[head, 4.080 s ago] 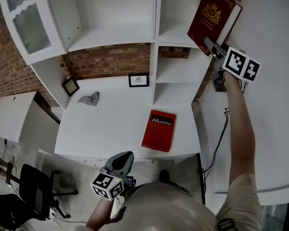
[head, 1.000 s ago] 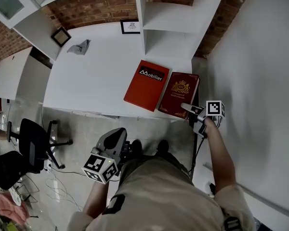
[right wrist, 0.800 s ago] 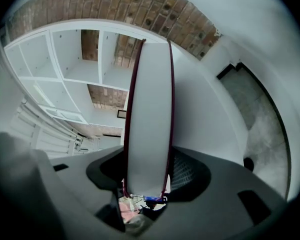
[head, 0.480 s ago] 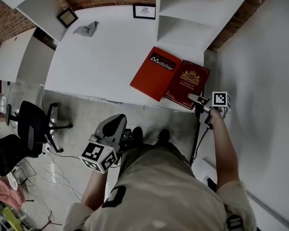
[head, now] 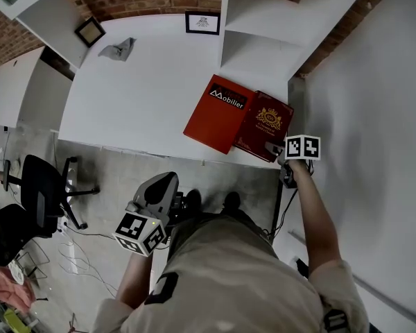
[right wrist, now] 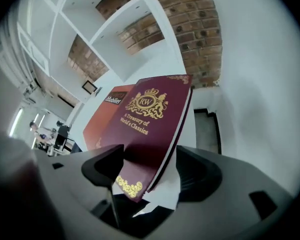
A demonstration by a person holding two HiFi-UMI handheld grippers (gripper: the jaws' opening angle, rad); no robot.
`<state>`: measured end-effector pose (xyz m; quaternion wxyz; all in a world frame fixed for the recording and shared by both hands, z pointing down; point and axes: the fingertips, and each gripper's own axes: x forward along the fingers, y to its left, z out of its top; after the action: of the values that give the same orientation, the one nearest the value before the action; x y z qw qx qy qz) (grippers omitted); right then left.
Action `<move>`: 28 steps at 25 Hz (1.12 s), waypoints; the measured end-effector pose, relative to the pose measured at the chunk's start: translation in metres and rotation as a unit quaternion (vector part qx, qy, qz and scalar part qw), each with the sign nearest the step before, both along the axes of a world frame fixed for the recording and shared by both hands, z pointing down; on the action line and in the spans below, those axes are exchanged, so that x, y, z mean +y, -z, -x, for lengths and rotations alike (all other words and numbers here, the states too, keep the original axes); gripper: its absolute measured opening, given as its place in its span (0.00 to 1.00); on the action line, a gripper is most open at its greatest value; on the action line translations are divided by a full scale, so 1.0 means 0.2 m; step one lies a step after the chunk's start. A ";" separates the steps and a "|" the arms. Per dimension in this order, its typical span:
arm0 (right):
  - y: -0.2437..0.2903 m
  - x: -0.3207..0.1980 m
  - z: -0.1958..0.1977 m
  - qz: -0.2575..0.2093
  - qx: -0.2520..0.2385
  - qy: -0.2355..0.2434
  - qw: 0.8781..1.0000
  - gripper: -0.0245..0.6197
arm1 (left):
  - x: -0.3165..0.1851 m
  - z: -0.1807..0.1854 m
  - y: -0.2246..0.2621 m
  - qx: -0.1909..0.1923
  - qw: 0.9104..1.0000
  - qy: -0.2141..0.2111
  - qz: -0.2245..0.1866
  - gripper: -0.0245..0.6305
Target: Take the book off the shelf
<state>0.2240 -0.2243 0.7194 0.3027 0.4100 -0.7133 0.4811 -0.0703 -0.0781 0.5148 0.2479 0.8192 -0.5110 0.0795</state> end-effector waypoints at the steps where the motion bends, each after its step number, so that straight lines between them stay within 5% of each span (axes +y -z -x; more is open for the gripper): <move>1: 0.01 0.00 0.01 -0.003 0.010 0.008 1.000 0.48 | -0.01 0.00 0.00 0.000 1.000 -0.001 -0.001 0.04; 5: 0.03 -0.03 -0.01 -0.017 0.035 0.013 0.999 0.48 | -0.04 0.00 0.02 -0.001 1.000 -0.007 -0.008 0.04; 8: 0.13 -0.06 -0.07 -0.068 0.049 -0.010 0.996 0.48 | -0.06 0.03 0.05 -0.002 1.000 -0.009 -0.017 0.04; 13: 0.51 -0.03 0.06 -0.148 -0.053 -0.026 0.987 0.48 | -0.08 0.12 0.08 -0.003 1.000 -0.002 -0.030 0.04; 15: 0.71 0.01 0.21 -0.177 -0.134 -0.010 0.975 0.48 | -0.08 0.13 0.09 -0.001 0.999 -0.006 -0.036 0.04; 18: 1.04 0.14 0.48 -0.215 -0.264 0.035 0.940 0.42 | -0.08 0.14 0.11 0.005 0.999 -0.015 -0.047 0.04; 19: 1.13 0.20 0.57 -0.230 -0.294 0.054 0.926 0.17 | -0.08 0.14 0.11 0.007 0.999 -0.017 -0.050 0.04; 20: 1.22 0.26 0.66 -0.243 -0.316 0.074 0.914 0.06 | -0.08 0.15 0.12 0.009 0.998 -0.019 -0.052 0.04; 22: 1.32 0.36 0.80 -0.256 -0.339 0.107 0.899 0.05 | -0.07 0.17 0.13 0.011 0.998 -0.022 -0.058 0.04; 28: 1.40 0.62 1.16 -0.240 -0.370 0.162 0.882 0.05 | -0.03 0.27 0.14 0.019 0.997 -0.026 -0.065 0.04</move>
<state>-0.0077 -0.0998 0.4387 -0.0175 0.1407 -0.9238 0.3557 -0.1247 -0.0851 0.4875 0.2017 0.8478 -0.4890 0.0370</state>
